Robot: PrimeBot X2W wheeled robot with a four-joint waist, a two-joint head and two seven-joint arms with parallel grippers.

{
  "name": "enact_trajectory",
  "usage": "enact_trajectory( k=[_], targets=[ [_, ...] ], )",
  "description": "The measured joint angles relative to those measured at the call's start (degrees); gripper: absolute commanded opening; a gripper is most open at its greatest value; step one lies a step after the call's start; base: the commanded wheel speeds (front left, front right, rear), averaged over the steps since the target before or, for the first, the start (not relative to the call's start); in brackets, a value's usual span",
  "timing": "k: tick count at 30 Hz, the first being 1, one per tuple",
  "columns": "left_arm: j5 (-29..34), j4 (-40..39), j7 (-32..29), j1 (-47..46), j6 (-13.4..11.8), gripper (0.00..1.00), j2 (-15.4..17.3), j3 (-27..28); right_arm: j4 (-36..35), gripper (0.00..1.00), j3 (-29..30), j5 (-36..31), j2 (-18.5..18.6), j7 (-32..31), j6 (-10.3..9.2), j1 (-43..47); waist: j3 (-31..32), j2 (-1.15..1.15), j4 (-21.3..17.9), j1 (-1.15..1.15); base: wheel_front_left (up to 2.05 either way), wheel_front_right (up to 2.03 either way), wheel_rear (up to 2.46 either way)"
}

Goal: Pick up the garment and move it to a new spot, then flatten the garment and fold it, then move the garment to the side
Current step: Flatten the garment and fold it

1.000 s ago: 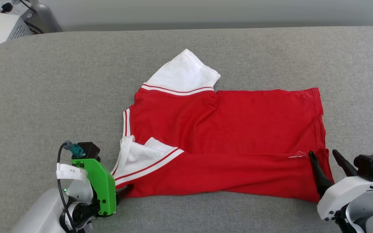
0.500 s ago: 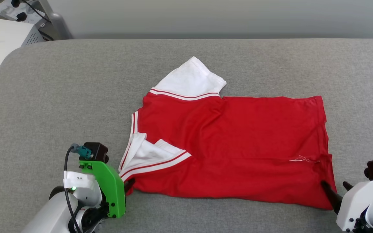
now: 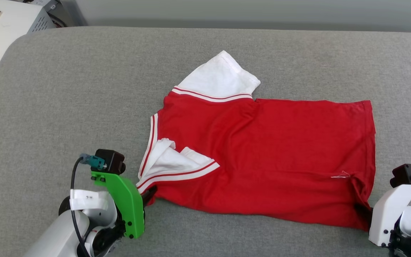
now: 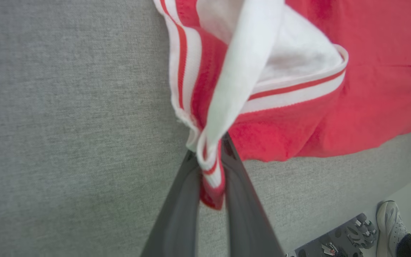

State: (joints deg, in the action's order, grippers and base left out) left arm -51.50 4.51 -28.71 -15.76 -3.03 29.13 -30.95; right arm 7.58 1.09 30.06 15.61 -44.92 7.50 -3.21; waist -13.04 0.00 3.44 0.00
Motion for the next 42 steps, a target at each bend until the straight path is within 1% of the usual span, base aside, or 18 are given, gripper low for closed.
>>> enact_trajectory(
  k=[5,10,14,20,26,31,35,36,37,38,39,40,41,42],
  targets=[
    [0.00,-0.20,1.05,0.62,-0.01,0.00,0.16,0.32,-0.12,0.00,-0.48,0.38,0.77,0.03,0.01,-0.70,0.50,0.00,-0.21,0.00,0.00,0.00,0.00],
    [0.10,-0.59,2.94,2.65,-0.44,0.00,1.40,1.27,-1.08,0.00,-2.50,0.51,1.23,0.38,0.01,-1.10,2.64,0.00,-0.52,0.00,0.00,0.00,0.00],
    [-0.62,-0.97,3.12,6.41,-1.36,0.00,1.86,1.68,-2.34,0.00,-5.16,0.74,1.20,1.04,0.01,-0.70,5.31,0.00,-0.97,0.00,0.00,0.00,0.00],
    [-1.94,-2.59,3.28,11.21,-3.28,0.00,3.32,2.42,-3.76,0.00,-6.50,1.36,1.40,1.38,0.01,2.64,9.61,0.00,-1.52,0.00,0.00,0.00,0.00],
    [-3.47,-4.19,3.20,16.34,-5.30,0.00,4.33,3.09,-5.31,0.00,-5.16,1.57,0.94,1.37,0.01,7.62,13.31,0.00,-1.86,0.00,0.00,0.00,0.00],
    [-4.34,-4.11,3.47,18.50,-5.39,0.00,4.26,3.11,-5.27,0.00,-2.55,1.49,-0.23,1.34,0.01,11.17,15.04,0.00,-2.20,0.00,0.00,0.00,0.00],
    [-4.53,-1.81,4.25,19.18,-5.26,0.00,3.31,2.57,-4.13,0.00,-2.72,0.69,-1.64,2.67,0.01,13.30,15.00,0.00,-3.08,0.00,0.00,0.00,0.00],
    [-4.48,-1.11,4.77,19.16,-5.21,0.00,2.99,2.38,-3.85,0.09,-2.69,0.35,-2.03,3.60,0.01,13.42,14.84,0.00,-3.17,0.00,0.00,0.00,0.00],
    [-4.54,-0.30,4.95,19.12,-5.00,0.00,2.60,2.19,-3.50,0.35,-2.80,-0.08,-2.29,4.71,0.01,13.42,14.66,0.00,-3.27,0.00,0.00,0.00,0.00],
    [-4.45,0.38,4.95,19.03,-4.72,0.00,2.40,1.79,-3.33,0.84,-3.04,-0.54,-2.32,5.83,0.01,13.42,14.52,0.00,-3.34,0.00,0.00,0.00,0.00],
    [-4.36,1.08,5.35,19.00,-4.43,0.17,2.00,1.66,-3.15,1.00,-3.16,-0.76,-2.40,7.60,0.01,13.41,14.37,0.00,-3.44,0.00,0.00,0.00,0.00],
    [-4.38,1.74,6.09,18.87,-4.16,0.72,1.42,1.77,-2.96,1.00,-3.44,-0.78,-2.38,9.23,0.01,13.39,14.19,0.00,-3.54,0.00,0.00,0.00,0.00],
    [-4.36,2.22,6.42,18.69,-3.86,1.00,1.11,1.68,-2.91,1.00,-3.69,-1.13,-2.35,10.74,0.01,13.36,14.05,0.00,-3.60,0.00,0.00,0.00,0.00],
    [-3.99,2.74,6.84,18.38,-3.65,1.00,1.00,1.49,-2.93,1.00,-3.83,-1.70,-2.38,13.22,0.01,13.26,13.94,0.00,-3.70,0.00,0.00,0.00,0.00]
  ],
)
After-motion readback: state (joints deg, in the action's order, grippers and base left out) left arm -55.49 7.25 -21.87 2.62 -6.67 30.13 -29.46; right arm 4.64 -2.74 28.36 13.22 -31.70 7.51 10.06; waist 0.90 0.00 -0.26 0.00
